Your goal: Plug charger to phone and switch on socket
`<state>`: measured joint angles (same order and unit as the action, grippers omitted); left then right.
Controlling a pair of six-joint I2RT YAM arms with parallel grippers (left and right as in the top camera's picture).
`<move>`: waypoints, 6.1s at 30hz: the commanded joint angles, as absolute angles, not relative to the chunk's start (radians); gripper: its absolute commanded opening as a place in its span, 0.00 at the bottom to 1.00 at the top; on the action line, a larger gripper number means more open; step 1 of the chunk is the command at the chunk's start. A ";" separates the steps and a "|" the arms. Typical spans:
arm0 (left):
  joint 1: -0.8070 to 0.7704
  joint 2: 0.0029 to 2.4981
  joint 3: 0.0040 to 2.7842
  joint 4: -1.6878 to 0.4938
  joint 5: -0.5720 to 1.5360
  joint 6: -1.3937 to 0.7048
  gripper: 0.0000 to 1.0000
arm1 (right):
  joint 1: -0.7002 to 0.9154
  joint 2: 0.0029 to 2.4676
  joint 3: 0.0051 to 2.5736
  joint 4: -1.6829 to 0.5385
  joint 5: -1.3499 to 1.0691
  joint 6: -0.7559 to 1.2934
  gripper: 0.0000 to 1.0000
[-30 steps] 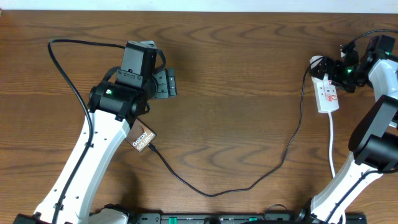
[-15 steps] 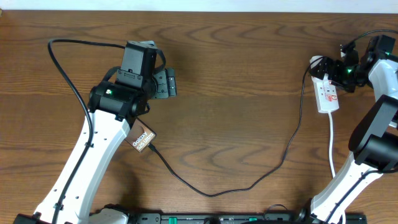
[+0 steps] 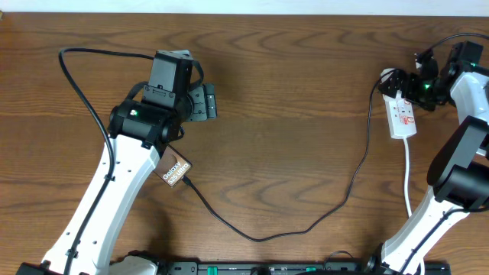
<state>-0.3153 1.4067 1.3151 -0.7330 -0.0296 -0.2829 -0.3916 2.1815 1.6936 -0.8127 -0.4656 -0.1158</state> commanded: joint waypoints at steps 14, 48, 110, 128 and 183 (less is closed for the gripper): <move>-0.316 1.409 1.331 -0.733 -0.046 -0.266 0.87 | -0.358 2.195 1.699 -0.822 -0.588 -0.020 0.98; -0.316 1.409 1.331 -0.733 -0.046 -0.266 0.87 | -0.367 2.160 1.671 -0.907 -0.294 0.202 0.99; -0.316 1.409 1.331 -0.734 -0.046 -0.266 0.88 | -0.372 1.420 1.671 -1.068 -0.028 0.396 0.99; -0.316 1.243 1.330 -0.752 -0.046 -0.266 0.87 | -0.372 1.420 1.671 -1.068 -0.028 0.396 0.99; 0.006 0.030 0.514 -0.147 0.062 -0.266 0.87 | -0.372 1.420 1.671 -1.068 -0.028 0.396 0.99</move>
<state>-0.0002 0.0612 0.5838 -0.2184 0.0544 -0.2825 -0.3706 1.4300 1.6676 -1.0660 -0.0437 0.3840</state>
